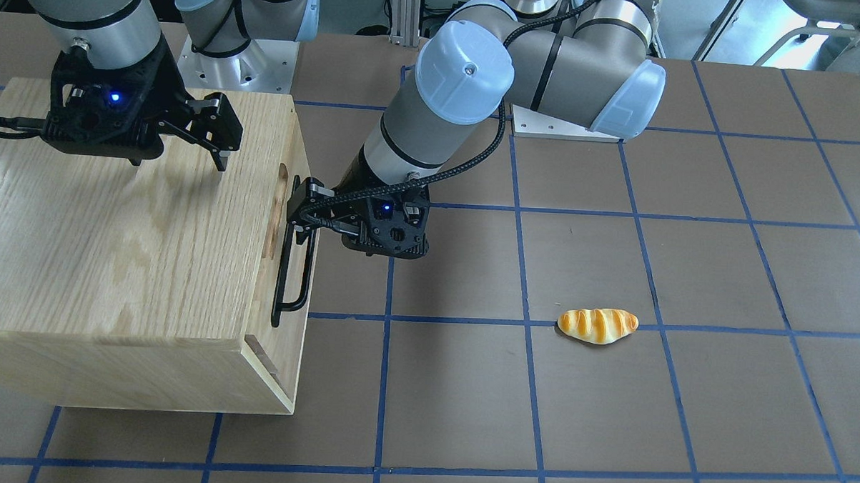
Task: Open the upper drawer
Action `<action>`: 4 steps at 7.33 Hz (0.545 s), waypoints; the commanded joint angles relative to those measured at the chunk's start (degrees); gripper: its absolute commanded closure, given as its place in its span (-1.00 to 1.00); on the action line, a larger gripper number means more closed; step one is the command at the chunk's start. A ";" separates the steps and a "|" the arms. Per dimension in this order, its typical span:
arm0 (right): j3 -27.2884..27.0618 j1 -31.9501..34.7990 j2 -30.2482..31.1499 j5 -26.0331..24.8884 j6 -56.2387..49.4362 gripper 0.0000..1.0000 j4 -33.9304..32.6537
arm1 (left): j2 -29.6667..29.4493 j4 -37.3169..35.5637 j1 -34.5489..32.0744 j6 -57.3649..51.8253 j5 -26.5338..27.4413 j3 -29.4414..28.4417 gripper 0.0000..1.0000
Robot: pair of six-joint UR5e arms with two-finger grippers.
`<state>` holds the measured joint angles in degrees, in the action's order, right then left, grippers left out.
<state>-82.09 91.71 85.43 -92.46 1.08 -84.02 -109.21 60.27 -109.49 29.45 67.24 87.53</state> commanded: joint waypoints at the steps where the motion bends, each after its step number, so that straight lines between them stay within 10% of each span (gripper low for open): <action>1: 0.00 0.05 0.00 0.00 0.06 -1.00 0.00 | -0.57 -0.42 -0.28 -0.01 -0.09 0.09 -1.00; 4: 0.00 0.05 0.00 0.00 -0.02 -1.00 0.00 | -1.27 -0.42 -1.07 -0.36 0.26 0.01 -1.00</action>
<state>-82.12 91.73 85.43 -92.46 1.10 -84.02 -110.22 59.86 -110.06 29.37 67.29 87.61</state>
